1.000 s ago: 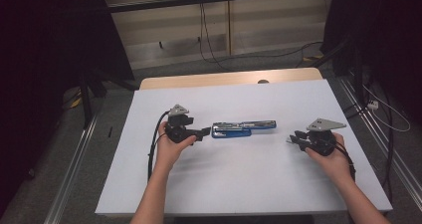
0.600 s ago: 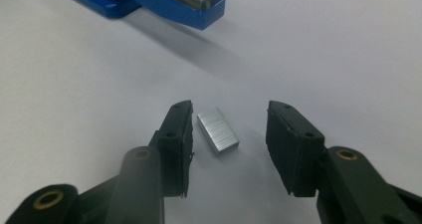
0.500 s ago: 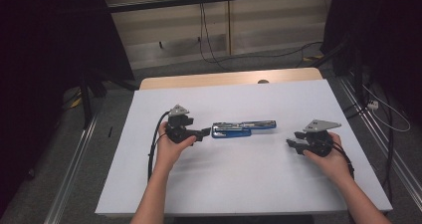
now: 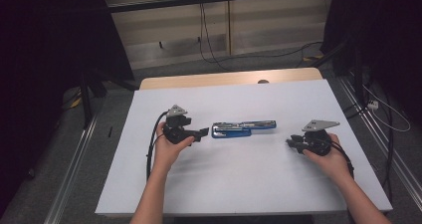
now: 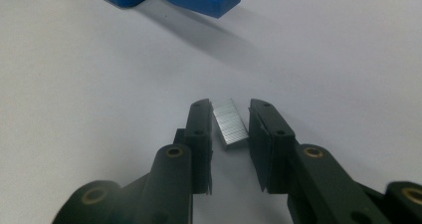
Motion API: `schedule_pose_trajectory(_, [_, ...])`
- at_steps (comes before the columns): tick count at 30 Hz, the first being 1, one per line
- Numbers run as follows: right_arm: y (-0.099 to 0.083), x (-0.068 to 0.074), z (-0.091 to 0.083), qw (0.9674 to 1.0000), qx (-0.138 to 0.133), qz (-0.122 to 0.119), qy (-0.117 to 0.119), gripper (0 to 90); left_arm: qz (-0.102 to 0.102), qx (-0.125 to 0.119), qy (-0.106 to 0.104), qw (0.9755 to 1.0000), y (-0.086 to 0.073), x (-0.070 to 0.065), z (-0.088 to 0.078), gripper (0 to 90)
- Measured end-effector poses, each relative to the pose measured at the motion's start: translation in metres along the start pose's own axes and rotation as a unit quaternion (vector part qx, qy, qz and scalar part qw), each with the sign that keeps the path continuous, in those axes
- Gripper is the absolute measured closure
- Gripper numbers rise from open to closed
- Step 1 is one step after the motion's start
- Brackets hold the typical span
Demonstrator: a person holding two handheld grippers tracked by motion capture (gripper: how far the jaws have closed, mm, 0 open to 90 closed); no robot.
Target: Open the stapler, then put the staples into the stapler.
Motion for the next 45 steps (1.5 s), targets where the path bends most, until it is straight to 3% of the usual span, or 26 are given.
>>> schedule_pose_trajectory(4, [0.000,-0.003,0.000,1.0000,-0.001,0.010,-0.001,79.0,-0.004,-0.005,-0.001,1.0000,0.000,-0.002,0.000,13.7])
schedule_pose_trajectory(15, [0.002,-0.001,0.000,1.0000,0.005,0.003,-0.007,79.4,-0.003,-0.008,-0.001,1.0000,0.001,0.003,-0.002,13.5])
schedule_pose_trajectory(32, [0.010,0.007,-0.007,0.9998,0.006,-0.004,0.019,79.5,0.006,-0.003,0.000,1.0000,0.001,0.000,-0.006,11.9])
schedule_pose_trajectory(45, [0.028,0.015,-0.008,0.9990,-0.002,-0.017,0.041,79.4,0.010,0.002,-0.003,0.9999,0.000,-0.002,-0.011,9.8])
Point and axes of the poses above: each handheld gripper's, and its own axes: z roughly forward along the jaws, y roughly out of its top, x roughly to its left, the point moved 3 cm from there along z, roughly forward along the jaws, and after that the axes turned 15 degrees about -x, right-handed, at the moved point
